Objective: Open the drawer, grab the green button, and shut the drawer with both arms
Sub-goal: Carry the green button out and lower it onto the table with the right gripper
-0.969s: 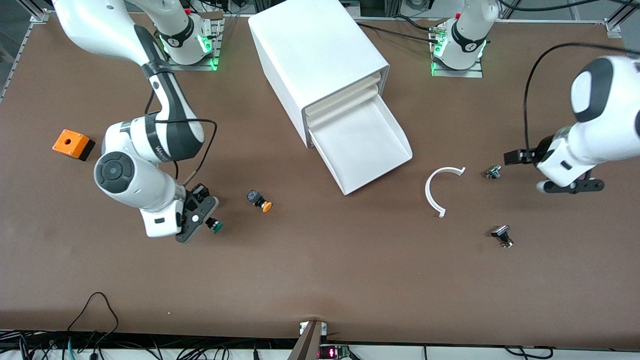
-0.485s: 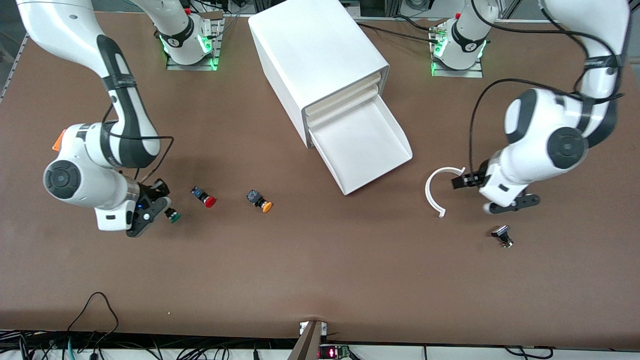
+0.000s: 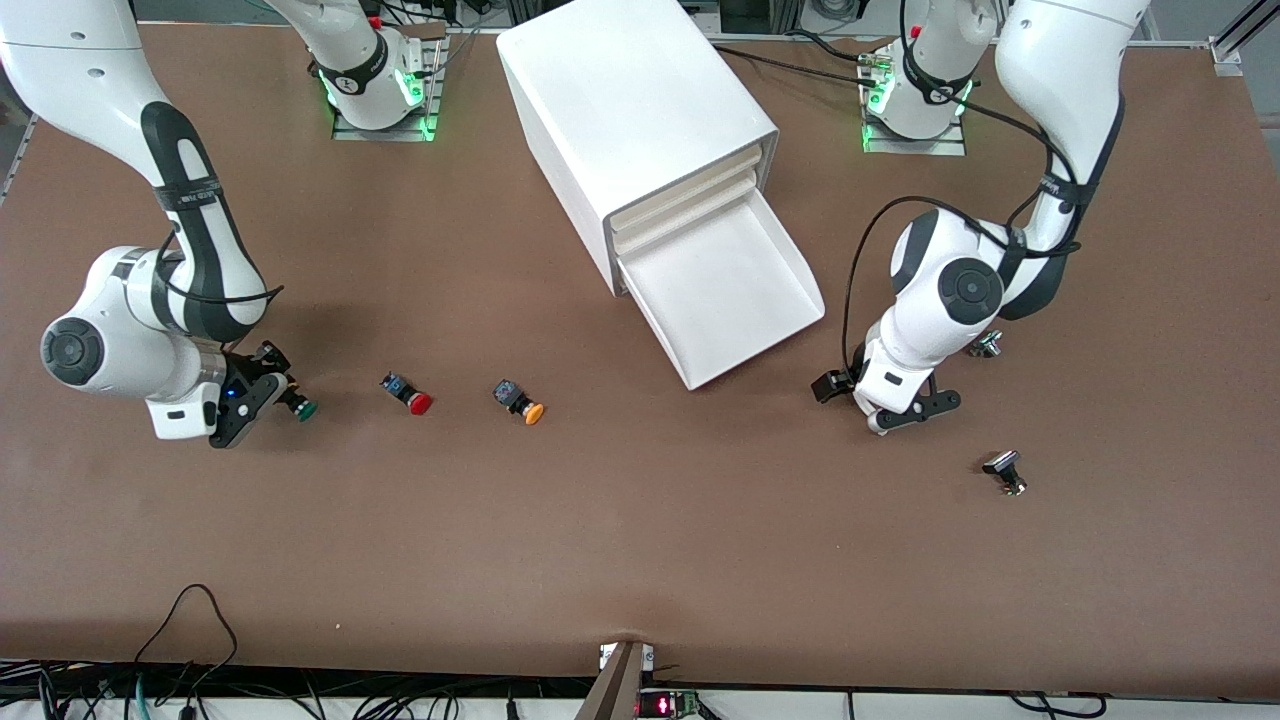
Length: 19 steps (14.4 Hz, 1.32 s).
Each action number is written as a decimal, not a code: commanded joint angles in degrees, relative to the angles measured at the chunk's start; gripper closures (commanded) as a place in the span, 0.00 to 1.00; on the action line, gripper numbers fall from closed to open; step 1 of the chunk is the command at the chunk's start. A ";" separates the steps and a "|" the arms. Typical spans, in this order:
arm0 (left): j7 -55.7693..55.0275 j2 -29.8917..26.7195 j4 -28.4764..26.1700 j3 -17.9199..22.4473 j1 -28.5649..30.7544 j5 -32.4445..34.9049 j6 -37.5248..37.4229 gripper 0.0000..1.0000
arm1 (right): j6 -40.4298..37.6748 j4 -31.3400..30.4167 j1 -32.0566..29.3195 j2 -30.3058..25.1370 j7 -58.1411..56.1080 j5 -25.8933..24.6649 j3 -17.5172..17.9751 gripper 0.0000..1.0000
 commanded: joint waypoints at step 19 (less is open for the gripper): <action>-21.68 -3.20 -13.15 -20.41 1.04 -1.18 -3.60 0.00 | -24.24 18.20 0.10 -6.15 29.23 10.11 13.83 0.00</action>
